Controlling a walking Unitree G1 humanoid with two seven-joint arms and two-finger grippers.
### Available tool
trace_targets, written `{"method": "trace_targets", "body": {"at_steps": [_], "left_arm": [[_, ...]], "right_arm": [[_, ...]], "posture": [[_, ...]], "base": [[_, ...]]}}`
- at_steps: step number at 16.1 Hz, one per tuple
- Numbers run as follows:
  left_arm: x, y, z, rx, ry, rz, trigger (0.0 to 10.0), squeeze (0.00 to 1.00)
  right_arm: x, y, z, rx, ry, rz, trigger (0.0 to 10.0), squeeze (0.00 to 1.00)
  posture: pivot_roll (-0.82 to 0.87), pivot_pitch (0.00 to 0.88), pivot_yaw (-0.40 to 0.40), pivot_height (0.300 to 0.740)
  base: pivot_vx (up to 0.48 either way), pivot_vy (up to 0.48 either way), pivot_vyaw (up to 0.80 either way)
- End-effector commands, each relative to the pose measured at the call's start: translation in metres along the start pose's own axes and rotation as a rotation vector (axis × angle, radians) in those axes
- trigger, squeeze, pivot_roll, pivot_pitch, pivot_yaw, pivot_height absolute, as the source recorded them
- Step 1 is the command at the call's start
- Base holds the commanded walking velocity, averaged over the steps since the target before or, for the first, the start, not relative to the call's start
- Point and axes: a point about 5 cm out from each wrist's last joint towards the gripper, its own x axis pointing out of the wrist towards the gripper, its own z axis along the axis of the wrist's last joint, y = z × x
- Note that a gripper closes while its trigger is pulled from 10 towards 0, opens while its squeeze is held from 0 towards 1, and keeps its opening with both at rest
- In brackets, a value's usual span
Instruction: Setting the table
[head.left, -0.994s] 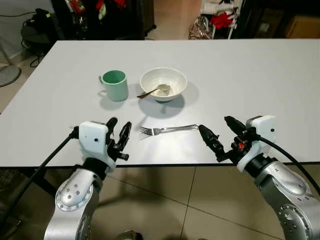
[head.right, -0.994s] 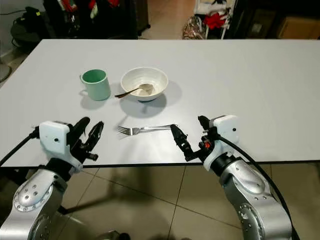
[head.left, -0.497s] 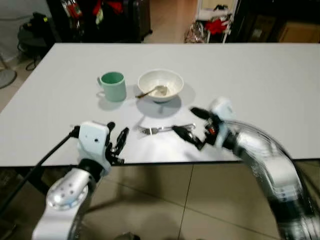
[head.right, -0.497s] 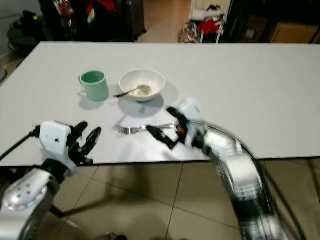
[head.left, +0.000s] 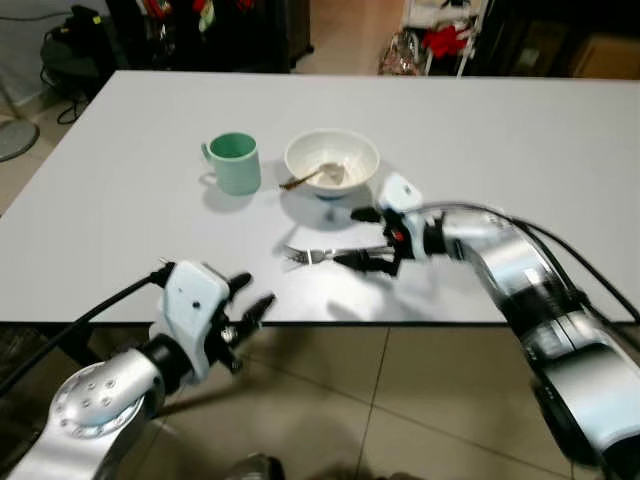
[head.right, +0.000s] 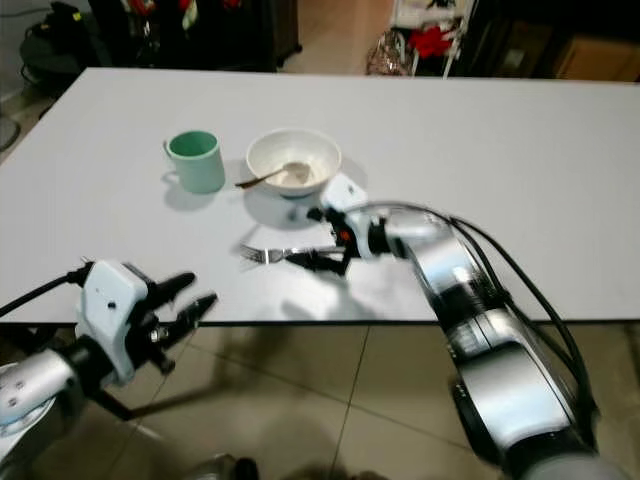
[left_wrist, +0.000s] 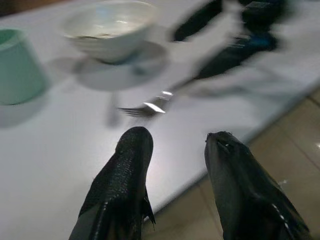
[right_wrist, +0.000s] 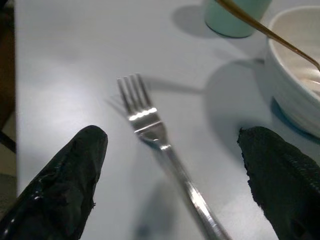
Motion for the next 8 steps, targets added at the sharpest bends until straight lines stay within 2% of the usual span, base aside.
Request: {"method": "trace_targets", "body": {"at_steps": [1,6,8], "left_arm": [[-0.003,-0.010,0.002,-0.010,0.012,-0.073,10.0,0.00],[-0.012,-0.012,0.007,0.000,0.058,-0.134,10.0,0.00],[-0.014,-0.012,0.008,0.000,0.068,-0.138,10.0,0.00]], "right_arm": [[0.001,-0.005,0.000,-0.010,0.022,-0.003,10.0,0.00],[0.005,-0.013,0.008,-0.085,0.093,-0.007,10.0,0.00],[0.008,-0.014,0.009,-0.116,0.112,-0.026,8.7,0.00]], "posture": [[0.02,0.178,0.045,0.740],[0.06,0.210,0.050,0.740],[0.06,0.214,0.048,0.740]], "base": [[0.000,0.000,0.00],[0.000,0.000,0.00],[0.000,0.000,0.00]]}}
